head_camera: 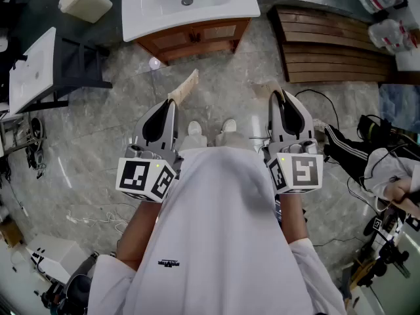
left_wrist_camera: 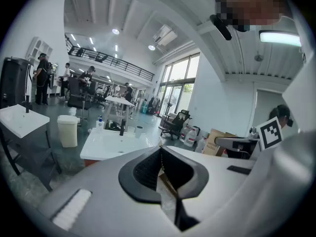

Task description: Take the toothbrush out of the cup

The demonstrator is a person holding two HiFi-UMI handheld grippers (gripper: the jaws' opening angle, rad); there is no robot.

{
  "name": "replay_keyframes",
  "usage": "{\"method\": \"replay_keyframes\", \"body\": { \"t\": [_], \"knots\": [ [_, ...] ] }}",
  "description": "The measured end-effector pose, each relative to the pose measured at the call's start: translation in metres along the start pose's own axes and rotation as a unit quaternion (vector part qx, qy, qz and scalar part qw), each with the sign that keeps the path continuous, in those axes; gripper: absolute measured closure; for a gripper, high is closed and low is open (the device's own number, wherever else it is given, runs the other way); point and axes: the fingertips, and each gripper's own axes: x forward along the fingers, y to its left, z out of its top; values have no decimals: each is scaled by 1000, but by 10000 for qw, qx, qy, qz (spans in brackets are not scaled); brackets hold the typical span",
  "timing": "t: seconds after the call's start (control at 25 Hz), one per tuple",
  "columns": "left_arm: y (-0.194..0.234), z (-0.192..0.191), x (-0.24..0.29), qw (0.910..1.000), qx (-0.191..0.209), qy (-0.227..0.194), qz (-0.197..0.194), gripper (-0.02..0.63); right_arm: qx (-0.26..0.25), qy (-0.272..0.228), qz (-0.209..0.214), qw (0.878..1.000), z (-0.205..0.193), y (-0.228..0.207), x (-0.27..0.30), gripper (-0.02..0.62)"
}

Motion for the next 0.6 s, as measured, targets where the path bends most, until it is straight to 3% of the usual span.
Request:
{"method": "replay_keyframes", "body": {
  "t": [0.6],
  "knots": [
    [-22, 0, 7, 9999, -10, -8, 152, 600, 142, -58, 178, 9997, -8, -20, -7, 563]
  ]
}}
